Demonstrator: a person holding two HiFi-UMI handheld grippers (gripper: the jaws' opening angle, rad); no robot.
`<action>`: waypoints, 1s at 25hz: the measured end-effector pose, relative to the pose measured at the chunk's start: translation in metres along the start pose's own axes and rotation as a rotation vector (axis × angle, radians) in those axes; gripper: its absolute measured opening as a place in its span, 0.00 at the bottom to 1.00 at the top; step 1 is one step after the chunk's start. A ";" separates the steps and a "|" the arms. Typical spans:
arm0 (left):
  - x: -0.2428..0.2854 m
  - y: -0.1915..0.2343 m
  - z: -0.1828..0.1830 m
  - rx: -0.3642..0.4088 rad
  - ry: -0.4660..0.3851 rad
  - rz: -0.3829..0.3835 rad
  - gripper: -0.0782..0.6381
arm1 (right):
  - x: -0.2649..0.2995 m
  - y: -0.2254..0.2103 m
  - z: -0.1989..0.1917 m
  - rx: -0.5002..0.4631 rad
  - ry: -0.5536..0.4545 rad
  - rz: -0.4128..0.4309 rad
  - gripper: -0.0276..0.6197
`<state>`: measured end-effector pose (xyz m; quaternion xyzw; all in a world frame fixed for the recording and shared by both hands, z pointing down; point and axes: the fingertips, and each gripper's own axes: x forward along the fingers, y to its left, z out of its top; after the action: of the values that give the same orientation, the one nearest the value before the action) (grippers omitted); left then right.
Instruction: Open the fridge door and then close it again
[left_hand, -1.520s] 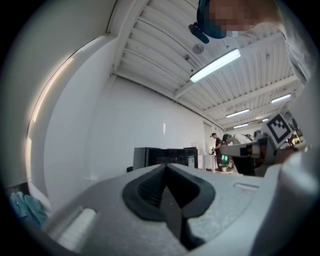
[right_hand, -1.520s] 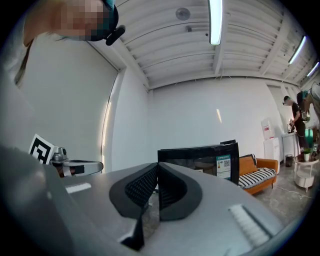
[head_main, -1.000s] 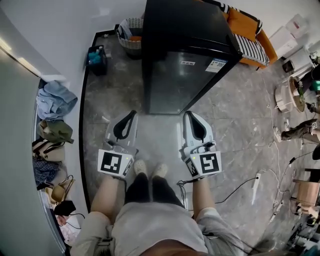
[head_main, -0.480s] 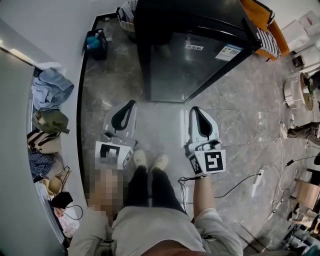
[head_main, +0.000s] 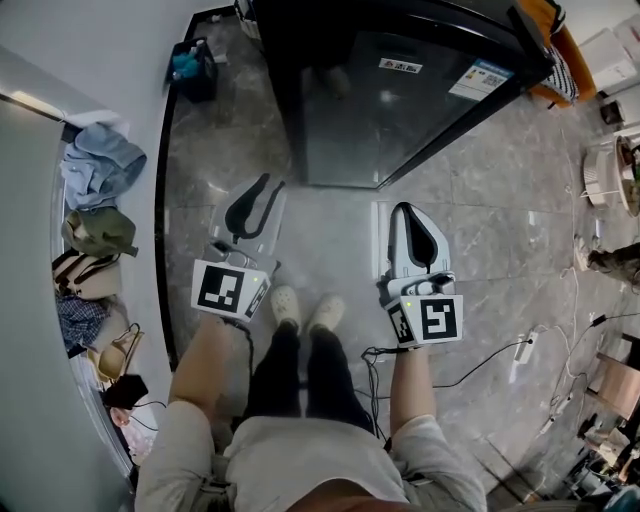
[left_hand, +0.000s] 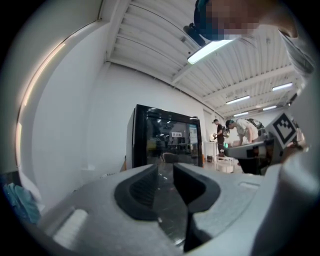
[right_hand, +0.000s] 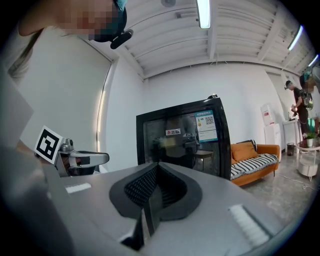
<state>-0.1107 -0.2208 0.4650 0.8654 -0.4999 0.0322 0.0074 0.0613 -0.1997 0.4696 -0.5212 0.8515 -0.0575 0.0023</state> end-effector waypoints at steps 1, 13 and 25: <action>0.004 0.004 -0.003 0.002 0.004 0.000 0.24 | 0.001 -0.001 -0.002 -0.001 -0.001 -0.001 0.05; 0.089 0.065 -0.025 -0.002 0.072 0.000 0.41 | 0.011 -0.001 -0.012 -0.001 0.009 0.004 0.05; 0.147 0.085 -0.032 -0.003 0.097 -0.052 0.46 | 0.013 -0.008 -0.022 0.008 0.029 -0.010 0.05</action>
<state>-0.1132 -0.3889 0.5047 0.8756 -0.4762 0.0729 0.0338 0.0607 -0.2127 0.4925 -0.5246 0.8485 -0.0687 -0.0082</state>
